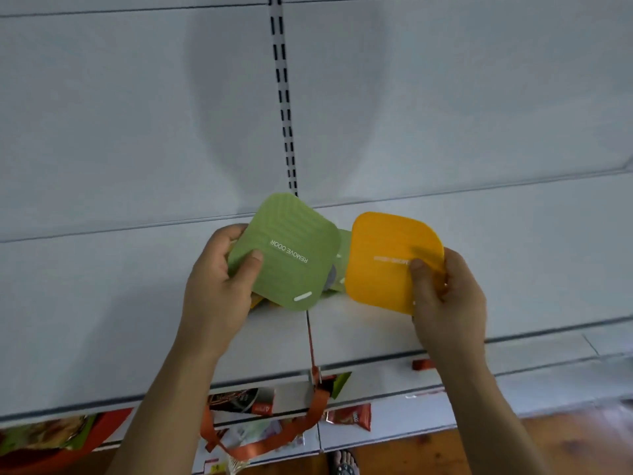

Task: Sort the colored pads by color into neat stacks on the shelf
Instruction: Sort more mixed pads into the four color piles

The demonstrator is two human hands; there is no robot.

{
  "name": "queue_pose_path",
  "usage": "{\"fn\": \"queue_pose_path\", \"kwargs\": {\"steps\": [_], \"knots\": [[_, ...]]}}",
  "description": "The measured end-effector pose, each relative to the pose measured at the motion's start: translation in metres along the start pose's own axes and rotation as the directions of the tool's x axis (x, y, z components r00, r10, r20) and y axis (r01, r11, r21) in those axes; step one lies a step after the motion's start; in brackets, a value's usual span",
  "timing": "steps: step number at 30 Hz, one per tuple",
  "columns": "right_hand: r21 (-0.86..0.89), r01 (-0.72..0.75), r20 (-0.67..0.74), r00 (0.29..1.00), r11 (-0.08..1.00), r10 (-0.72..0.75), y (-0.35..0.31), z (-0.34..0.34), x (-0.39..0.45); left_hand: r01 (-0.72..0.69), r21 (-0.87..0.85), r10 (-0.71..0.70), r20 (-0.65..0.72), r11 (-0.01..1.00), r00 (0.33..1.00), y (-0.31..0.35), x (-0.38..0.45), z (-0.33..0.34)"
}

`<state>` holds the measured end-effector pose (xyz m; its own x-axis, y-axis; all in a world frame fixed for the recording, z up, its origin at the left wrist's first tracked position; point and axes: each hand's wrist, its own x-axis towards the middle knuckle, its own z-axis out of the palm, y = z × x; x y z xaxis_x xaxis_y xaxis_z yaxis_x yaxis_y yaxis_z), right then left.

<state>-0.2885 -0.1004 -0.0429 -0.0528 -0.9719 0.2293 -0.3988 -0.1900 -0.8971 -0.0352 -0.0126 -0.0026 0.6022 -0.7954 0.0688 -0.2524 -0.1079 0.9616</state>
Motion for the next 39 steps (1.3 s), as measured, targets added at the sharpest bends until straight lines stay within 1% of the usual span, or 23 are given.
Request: {"fn": "queue_pose_path", "kwargs": {"steps": [2,4,7,9,12,17,20,23,26,28,31,36,39], "knots": [[0.005,-0.039,-0.077,0.996,0.999,0.039,-0.002,-0.021,-0.017,-0.024,-0.015,0.025,0.126,1.0,0.992,0.007,-0.005,0.01],[0.0,-0.066,-0.151,0.986,0.998,0.066,-0.003,-0.043,-0.034,-0.07,-0.014,0.072,0.234,0.997,0.97,0.012,-0.013,0.023],[-0.001,-0.094,-0.246,0.965,0.996,0.091,0.001,-0.076,-0.058,-0.14,-0.039,0.145,0.325,0.989,0.934,0.017,-0.028,0.049],[0.032,-0.129,-0.31,0.941,0.991,0.133,0.006,-0.099,-0.07,-0.166,-0.034,0.165,0.407,0.986,0.898,0.021,-0.038,0.071],[0.083,-0.178,-0.412,0.89,0.981,0.196,0.018,-0.134,-0.085,-0.18,-0.079,0.194,0.542,0.98,0.818,0.034,-0.059,0.107],[0.148,-0.229,-0.505,0.819,0.962,0.272,0.044,-0.189,-0.102,-0.224,-0.113,0.244,0.635,0.968,0.733,0.051,-0.088,0.176],[0.138,-0.237,-0.559,0.783,0.962,0.273,0.065,-0.225,-0.1,-0.263,-0.064,0.231,0.702,0.963,0.674,0.058,-0.104,0.225],[0.162,-0.236,-0.59,0.755,0.958,0.286,0.088,-0.268,-0.093,-0.313,-0.054,0.25,0.733,0.948,0.633,0.067,-0.125,0.281],[0.185,-0.241,-0.594,0.745,0.953,0.304,0.111,-0.319,-0.081,-0.323,-0.077,0.268,0.752,0.943,0.602,0.084,-0.149,0.343],[0.183,-0.229,-0.611,0.735,0.956,0.293,0.13,-0.352,-0.07,-0.271,-0.122,0.266,0.759,0.955,0.595,0.098,-0.162,0.381],[0.183,-0.239,-0.63,0.717,0.954,0.3,0.157,-0.4,-0.051,-0.161,-0.182,0.243,0.745,0.97,0.622,0.114,-0.177,0.432],[0.193,-0.242,-0.642,0.702,0.951,0.309,0.195,-0.457,-0.018,-0.153,-0.16,0.221,0.744,0.975,0.63,0.125,-0.181,0.509],[0.204,-0.261,-0.632,0.701,0.944,0.33,0.222,-0.478,0.014,-0.154,-0.145,0.211,0.727,0.977,0.653,0.131,-0.174,0.556]]}}
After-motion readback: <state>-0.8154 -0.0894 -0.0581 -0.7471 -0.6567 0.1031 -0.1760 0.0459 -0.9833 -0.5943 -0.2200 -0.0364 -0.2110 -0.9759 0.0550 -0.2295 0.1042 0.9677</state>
